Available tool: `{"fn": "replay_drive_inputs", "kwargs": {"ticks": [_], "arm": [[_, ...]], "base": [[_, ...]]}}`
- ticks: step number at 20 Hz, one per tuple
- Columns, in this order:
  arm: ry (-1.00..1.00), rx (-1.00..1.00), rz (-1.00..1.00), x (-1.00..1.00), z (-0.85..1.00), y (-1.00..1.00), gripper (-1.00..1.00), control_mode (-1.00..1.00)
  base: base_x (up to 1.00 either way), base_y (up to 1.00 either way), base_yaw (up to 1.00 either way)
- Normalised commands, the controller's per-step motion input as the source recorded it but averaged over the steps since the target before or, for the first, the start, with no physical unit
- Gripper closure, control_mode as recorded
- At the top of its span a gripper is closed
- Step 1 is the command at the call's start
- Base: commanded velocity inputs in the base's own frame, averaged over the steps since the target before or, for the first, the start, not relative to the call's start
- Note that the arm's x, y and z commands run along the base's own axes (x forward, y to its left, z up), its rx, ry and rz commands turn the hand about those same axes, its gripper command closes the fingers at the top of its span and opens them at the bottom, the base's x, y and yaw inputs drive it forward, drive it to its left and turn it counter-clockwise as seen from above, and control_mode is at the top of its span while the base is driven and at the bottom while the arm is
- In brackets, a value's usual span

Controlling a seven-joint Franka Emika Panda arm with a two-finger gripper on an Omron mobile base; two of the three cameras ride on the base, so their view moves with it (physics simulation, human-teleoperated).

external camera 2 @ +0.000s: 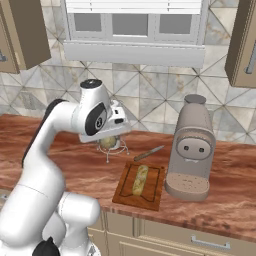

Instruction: Retrieve the sausage and cheese from the fridge and place them on the cutting board on the counter.

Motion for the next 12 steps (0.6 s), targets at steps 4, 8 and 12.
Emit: {"fn": "replay_drive_inputs", "kwargs": {"ticks": [4,8,12], "arm": [[0.0,0.0,0.04,0.54,-0.64,-0.03,1.0,-1.0],[0.04,0.0,-0.01,0.29,-0.55,-0.03,1.0,-1.0],[0.02,0.0,-0.03,0.35,-0.47,-0.02,1.0,-1.0]], "base": [[0.0,0.0,0.0],[0.0,0.0,0.0],[0.0,0.0,0.0]]}}
